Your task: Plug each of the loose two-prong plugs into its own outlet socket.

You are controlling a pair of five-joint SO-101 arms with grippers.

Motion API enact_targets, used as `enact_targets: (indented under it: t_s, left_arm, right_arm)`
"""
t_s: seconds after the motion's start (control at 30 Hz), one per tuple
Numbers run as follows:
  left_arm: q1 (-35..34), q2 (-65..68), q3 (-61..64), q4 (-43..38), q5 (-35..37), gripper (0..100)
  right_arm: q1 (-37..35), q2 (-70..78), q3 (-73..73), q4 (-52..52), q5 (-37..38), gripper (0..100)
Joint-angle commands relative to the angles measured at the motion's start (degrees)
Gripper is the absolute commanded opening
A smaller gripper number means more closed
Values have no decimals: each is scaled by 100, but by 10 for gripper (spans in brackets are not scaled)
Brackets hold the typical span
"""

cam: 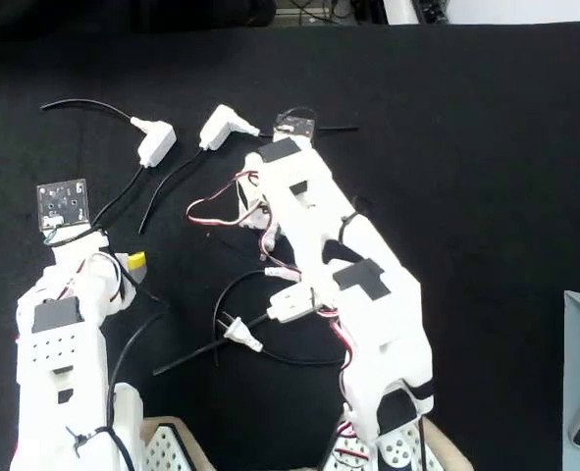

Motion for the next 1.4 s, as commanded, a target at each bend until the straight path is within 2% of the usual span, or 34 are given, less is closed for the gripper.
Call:
enact_targets:
  t_s: [0.0,0.17,0.47,0.63,0.9,1.1,1.27,1.37]
  left_arm:
    - [-40,-105,-22,-79,18,281]
    - [-40,-105,-22,-70,18,281]
    - [-13,-105,-31,-79,18,281]
    - [13,-105,-75,-97,53,281]
    - [22,-105,-215,-70,70,281]
    - [198,-105,-224,-62,70,281]
    - [277,-290,-321,-53,88,281]
    - [295,-782,-400,53,501,281]
  right_arm:
    - [79,119,-400,-26,0,12]
    - [53,-330,-409,229,510,12]
    - [44,-2308,-347,1363,1820,11]
    - [-229,-3301,84,1644,2444,11]
    - [-835,-5218,1771,1099,3112,11]
    - [-870,-6677,2826,571,3560,11]
    - [-870,-7530,3591,229,3631,11]
    - [-879,-7873,4127,-237,3631,11]
